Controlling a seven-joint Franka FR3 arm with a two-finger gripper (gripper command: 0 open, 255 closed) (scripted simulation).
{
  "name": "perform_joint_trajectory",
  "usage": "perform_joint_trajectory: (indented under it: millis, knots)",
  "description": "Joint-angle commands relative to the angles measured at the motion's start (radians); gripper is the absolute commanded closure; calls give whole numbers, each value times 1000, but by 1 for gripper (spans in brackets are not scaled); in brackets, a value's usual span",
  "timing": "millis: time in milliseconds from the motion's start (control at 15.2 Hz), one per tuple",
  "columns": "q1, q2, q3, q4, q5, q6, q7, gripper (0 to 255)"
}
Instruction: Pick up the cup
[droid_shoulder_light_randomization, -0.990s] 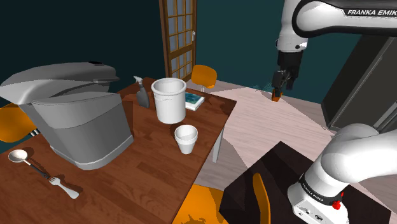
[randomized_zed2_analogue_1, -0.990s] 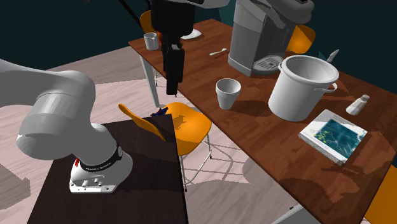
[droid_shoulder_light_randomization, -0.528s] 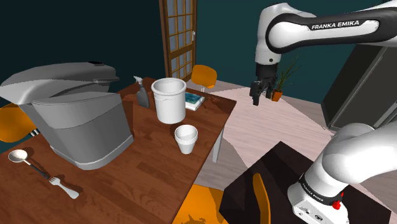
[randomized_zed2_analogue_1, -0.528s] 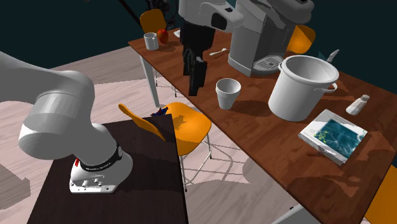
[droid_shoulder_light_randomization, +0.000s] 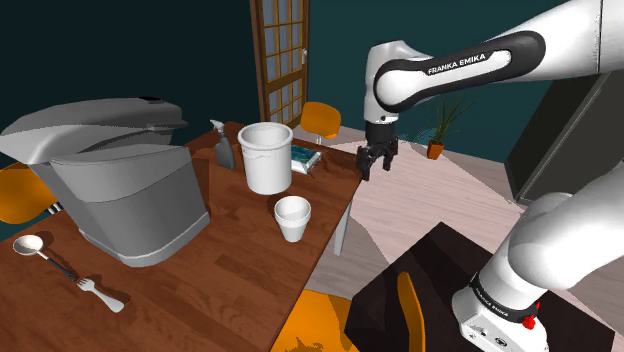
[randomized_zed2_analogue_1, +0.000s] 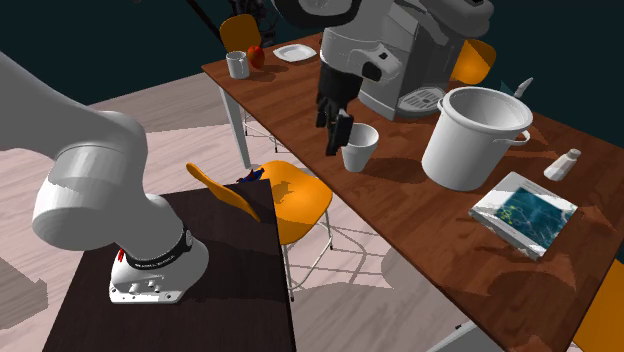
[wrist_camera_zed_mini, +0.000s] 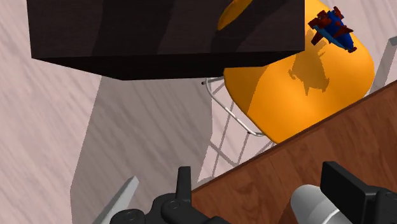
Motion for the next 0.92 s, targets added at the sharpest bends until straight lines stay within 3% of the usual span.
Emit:
perform_joint_trajectory:
  millis: [0,858]
  knots:
    - [8,66,12,28,13,43,17,0]
    - [64,537,77,301,45,267,126,0]
